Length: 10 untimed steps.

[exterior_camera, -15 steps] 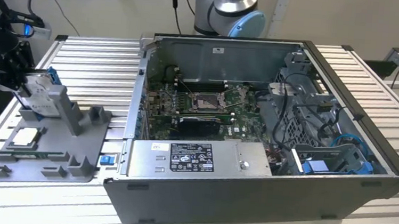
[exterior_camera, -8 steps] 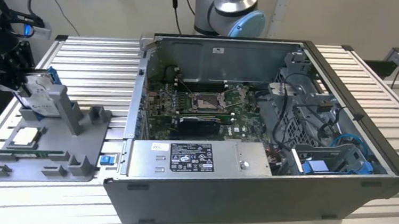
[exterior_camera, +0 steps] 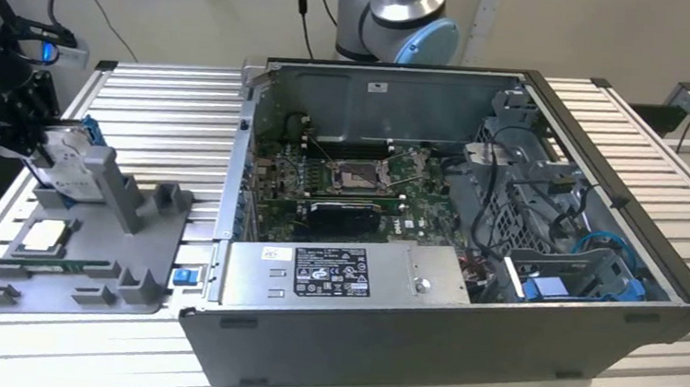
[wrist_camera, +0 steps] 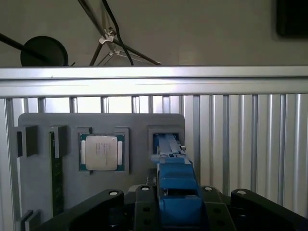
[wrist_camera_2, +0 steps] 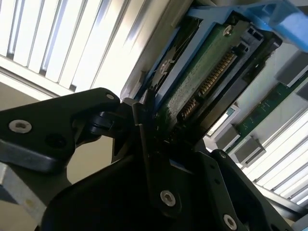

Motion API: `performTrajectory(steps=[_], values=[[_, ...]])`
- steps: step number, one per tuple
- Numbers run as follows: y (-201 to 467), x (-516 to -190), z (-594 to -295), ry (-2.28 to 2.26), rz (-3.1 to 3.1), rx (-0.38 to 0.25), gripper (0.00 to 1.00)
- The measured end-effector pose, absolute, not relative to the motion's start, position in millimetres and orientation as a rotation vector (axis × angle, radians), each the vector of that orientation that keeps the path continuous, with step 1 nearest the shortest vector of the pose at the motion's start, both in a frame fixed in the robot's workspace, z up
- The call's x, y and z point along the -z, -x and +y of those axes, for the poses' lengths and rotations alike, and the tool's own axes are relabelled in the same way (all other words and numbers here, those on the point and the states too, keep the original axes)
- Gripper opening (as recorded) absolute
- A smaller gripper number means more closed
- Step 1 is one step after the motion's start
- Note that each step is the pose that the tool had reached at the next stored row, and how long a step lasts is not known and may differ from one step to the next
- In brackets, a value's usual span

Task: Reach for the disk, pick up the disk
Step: 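Pick up the disk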

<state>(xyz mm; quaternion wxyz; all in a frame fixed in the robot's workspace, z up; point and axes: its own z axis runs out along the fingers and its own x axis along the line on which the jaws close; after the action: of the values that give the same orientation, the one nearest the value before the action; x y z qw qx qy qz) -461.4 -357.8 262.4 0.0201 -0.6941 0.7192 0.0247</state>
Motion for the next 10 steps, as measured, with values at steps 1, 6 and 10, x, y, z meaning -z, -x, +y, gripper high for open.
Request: performTrajectory(steps=[1,6,10], values=[[461.4,-262.4,-357.7,2.153,2.231,-0.077,0.0],[461.4,-262.5,-357.6,2.15,2.228,-0.082,0.0],[461.4,-262.5,-357.6,2.15,2.228,-0.082,0.0]])
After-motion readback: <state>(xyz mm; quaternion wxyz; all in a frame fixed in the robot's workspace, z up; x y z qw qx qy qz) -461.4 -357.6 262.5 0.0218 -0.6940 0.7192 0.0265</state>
